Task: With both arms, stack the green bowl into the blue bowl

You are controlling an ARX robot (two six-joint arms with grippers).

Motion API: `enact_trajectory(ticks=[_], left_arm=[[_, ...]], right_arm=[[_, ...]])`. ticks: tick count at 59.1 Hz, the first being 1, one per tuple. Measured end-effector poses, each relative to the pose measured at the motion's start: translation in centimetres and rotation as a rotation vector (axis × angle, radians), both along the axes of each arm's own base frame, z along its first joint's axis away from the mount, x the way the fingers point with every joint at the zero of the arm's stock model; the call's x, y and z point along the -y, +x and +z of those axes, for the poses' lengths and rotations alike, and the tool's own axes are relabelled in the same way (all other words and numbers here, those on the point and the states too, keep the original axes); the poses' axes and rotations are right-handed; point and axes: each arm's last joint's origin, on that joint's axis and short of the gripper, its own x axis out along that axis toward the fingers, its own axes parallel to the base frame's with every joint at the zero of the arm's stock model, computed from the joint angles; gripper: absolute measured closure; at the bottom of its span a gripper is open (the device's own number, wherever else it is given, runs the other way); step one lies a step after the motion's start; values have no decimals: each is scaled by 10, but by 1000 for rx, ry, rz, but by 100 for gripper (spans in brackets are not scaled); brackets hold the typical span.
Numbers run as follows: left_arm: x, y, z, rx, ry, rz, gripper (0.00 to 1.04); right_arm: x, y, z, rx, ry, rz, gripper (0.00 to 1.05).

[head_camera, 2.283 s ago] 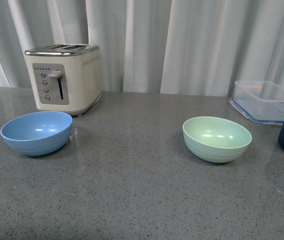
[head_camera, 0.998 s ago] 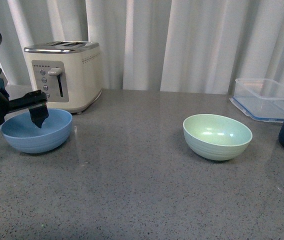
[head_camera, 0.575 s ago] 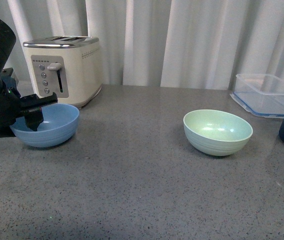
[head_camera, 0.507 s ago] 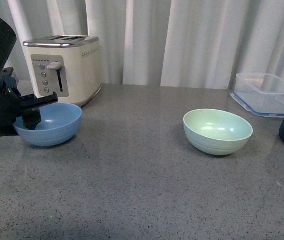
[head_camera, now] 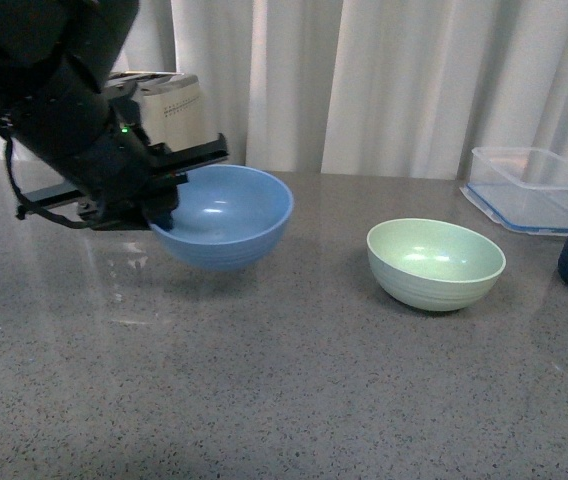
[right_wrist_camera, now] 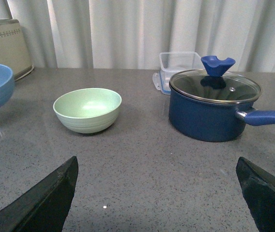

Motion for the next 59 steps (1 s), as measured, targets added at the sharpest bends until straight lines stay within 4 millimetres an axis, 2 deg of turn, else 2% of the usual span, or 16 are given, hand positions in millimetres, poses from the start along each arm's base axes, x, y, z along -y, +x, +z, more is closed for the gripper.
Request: enact_trajectory(ticks=[7, 16, 37, 48, 59], left_arm=[[22, 1, 2, 16, -4, -50, 101], [35, 6, -1, 17, -14, -74, 101], [43, 21, -28, -40, 5, -79, 101], [48, 25, -38, -63, -1, -93, 101], [48, 27, -40, -68, -2, -93, 101]], right_arm=[[0, 0, 0, 0, 0, 0, 10], [0, 0, 0, 0, 0, 0, 10], [0, 0, 0, 0, 0, 0, 10], [0, 0, 0, 0, 0, 0, 10], [0, 0, 0, 0, 0, 0, 10]])
